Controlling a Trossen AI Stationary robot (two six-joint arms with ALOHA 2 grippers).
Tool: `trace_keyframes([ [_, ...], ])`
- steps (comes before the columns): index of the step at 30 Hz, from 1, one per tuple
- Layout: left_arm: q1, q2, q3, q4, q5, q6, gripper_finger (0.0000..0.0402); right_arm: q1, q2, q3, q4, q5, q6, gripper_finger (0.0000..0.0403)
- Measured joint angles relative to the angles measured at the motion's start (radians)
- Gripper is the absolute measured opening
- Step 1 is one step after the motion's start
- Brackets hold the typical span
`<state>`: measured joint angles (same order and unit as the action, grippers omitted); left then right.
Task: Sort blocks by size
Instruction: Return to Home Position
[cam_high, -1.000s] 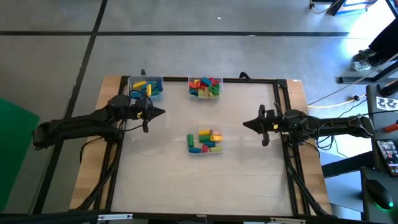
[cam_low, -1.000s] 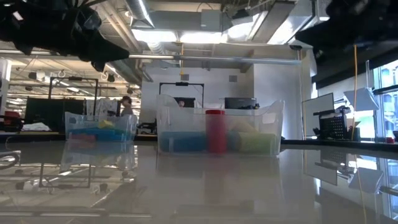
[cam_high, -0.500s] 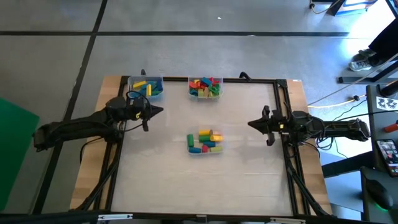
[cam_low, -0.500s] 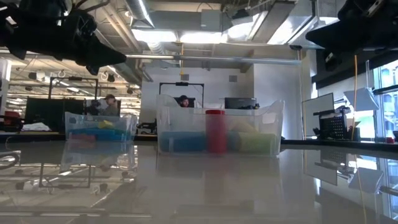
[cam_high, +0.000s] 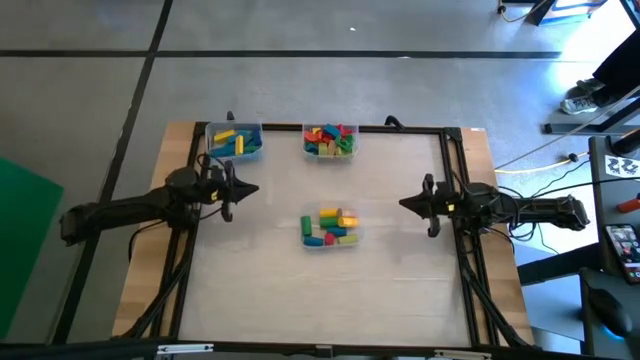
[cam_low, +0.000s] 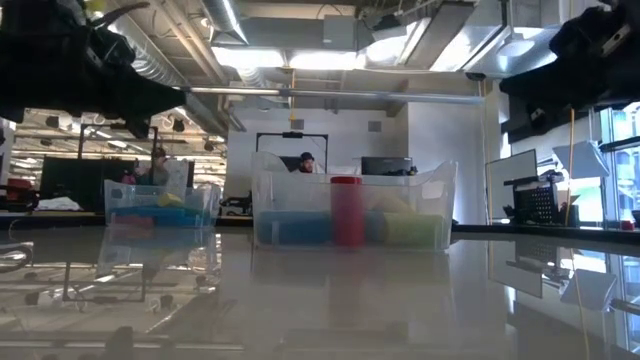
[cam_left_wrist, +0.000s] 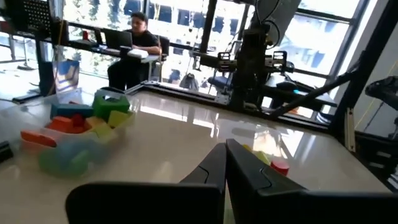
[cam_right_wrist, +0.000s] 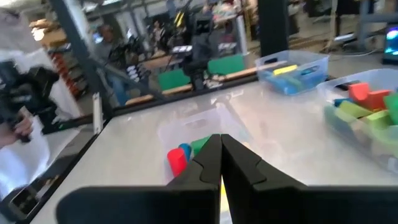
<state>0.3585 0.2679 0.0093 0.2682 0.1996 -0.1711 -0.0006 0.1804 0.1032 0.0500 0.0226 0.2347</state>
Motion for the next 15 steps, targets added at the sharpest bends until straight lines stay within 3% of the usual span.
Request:
trace_keyframes([
  [8, -0.129, -0.147, 0.0, -0.12, -0.194, 0.049, 0.0001, 0.0, -0.181, -0.09, -0.016, 0.037, 0.019, 0.001],
  [15, -0.178, -0.256, 0.001, -0.257, -0.231, 0.089, 0.0001, 0.0, -0.178, -0.09, -0.022, 0.035, -0.016, 0.001],
])
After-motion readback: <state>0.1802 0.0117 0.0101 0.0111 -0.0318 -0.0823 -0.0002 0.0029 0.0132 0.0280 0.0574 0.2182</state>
